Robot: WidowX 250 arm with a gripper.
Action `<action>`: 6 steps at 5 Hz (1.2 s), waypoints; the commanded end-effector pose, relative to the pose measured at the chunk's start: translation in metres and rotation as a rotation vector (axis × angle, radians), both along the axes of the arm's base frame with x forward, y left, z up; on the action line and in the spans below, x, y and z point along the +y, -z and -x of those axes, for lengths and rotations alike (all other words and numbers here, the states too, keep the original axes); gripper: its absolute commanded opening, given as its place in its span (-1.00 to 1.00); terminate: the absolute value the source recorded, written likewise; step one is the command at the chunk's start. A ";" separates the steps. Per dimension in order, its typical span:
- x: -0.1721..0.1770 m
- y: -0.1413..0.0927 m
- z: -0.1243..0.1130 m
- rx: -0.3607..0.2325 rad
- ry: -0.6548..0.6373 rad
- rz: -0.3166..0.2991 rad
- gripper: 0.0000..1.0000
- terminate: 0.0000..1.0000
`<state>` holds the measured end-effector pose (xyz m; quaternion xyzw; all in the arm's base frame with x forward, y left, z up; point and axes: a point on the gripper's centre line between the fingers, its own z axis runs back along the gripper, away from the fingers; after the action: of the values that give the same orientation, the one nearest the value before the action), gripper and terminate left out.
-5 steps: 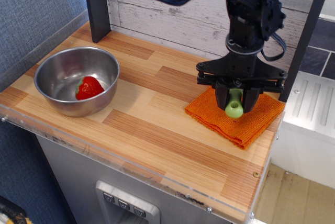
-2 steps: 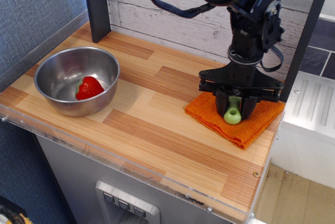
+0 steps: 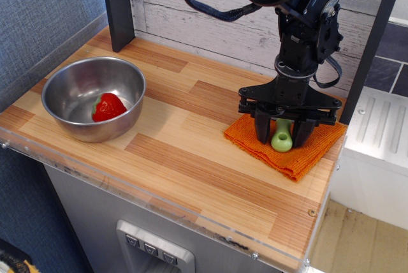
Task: Place spatula on top of orange cloth.
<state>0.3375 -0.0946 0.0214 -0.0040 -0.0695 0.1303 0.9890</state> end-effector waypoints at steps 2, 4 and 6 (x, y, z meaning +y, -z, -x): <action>0.017 -0.042 0.004 -0.075 -0.048 0.039 1.00 -1.00; 0.021 -0.091 0.012 -0.185 -0.038 0.086 1.00 -1.00; 0.032 -0.110 0.029 -0.229 -0.077 0.078 1.00 -1.00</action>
<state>0.3123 -0.0636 0.1201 -0.0492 -0.1582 0.1688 0.9716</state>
